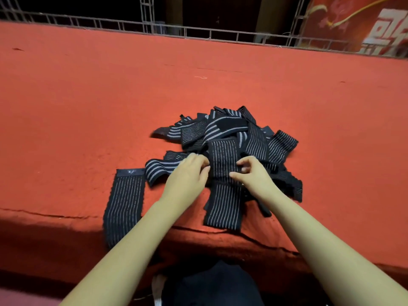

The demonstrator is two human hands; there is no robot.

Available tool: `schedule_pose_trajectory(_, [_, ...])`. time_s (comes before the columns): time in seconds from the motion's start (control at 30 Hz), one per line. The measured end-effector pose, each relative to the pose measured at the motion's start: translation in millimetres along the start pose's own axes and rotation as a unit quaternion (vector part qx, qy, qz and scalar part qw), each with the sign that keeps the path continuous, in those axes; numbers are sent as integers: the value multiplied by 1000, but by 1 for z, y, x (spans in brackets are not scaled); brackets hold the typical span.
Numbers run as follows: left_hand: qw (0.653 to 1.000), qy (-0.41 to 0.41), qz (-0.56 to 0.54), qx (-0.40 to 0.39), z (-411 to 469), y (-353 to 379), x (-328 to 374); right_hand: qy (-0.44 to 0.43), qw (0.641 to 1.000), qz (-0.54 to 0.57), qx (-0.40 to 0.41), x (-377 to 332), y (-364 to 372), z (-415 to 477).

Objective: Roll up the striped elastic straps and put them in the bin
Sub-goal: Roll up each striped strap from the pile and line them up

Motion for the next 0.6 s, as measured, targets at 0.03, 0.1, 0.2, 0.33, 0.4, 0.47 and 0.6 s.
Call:
schedule_pose_trajectory(0.03, [1000,-9,-2,-5,7,1,1,11,1000,23,8,1,0,0])
schedule_pose_trajectory(0.1, [999,-34,-24,-7,21,4,4,11,997,68,24,-1,-1,0])
schedule_pose_trajectory(0.2, [983,-130,-128,-13,39,11,3,5,994,109,24,-9,2,3])
schedule_pose_trajectory(0.33, [862,-289,-417,1,47,23,-14,1,990,138,-11,-11,12,6])
schedule_pose_trajectory(0.4, [824,-300,-480,3,47,25,-14,-32,993,113,0,-14,10,10])
schedule_pose_trajectory(0.47, [844,-281,-456,17,47,21,-14,-49,992,114,11,-17,10,11])
schedule_pose_trajectory(0.6, [861,-230,-452,33,41,11,-11,-146,983,-56,95,-41,0,4])
Point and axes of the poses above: each hand's wrist, its own z-axis towards the middle knuckle, its own y-axis out of the palm, x = y × z, the point moved 6 cm from there along z, towards the middle knuckle, and after that the axes turned 7 degrees about -y, right-handed, at the moved point
